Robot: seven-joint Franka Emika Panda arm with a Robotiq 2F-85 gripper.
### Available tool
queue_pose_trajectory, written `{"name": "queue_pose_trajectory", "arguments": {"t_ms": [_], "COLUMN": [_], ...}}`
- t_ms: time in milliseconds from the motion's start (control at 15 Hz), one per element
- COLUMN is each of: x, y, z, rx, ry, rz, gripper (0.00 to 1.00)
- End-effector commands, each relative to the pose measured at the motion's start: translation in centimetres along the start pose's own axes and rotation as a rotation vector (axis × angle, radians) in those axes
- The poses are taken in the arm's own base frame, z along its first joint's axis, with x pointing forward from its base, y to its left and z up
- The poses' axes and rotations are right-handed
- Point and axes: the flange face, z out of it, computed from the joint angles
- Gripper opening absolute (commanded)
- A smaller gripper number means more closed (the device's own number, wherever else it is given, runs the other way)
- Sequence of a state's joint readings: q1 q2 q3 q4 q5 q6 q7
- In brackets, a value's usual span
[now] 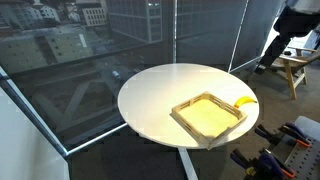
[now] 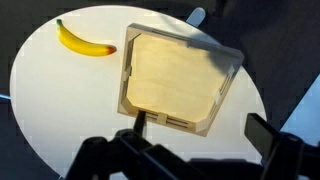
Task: Pick up the banana and place it in the wooden tray
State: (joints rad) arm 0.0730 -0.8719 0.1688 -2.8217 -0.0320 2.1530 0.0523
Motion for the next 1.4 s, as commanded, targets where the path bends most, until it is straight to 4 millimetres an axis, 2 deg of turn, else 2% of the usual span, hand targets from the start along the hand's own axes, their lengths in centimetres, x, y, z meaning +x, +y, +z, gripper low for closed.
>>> {"name": "queue_pose_trajectory", "arguments": {"t_ms": [0, 1333], "x": [-0.05, -0.04], "y": [-0.01, -0.04], "z": [0.17, 0.45], "rx": [0.000, 0.001], "ry": [-0.007, -0.015], "rz": [0.000, -0.001], "gripper": [1.00, 1.00]}}
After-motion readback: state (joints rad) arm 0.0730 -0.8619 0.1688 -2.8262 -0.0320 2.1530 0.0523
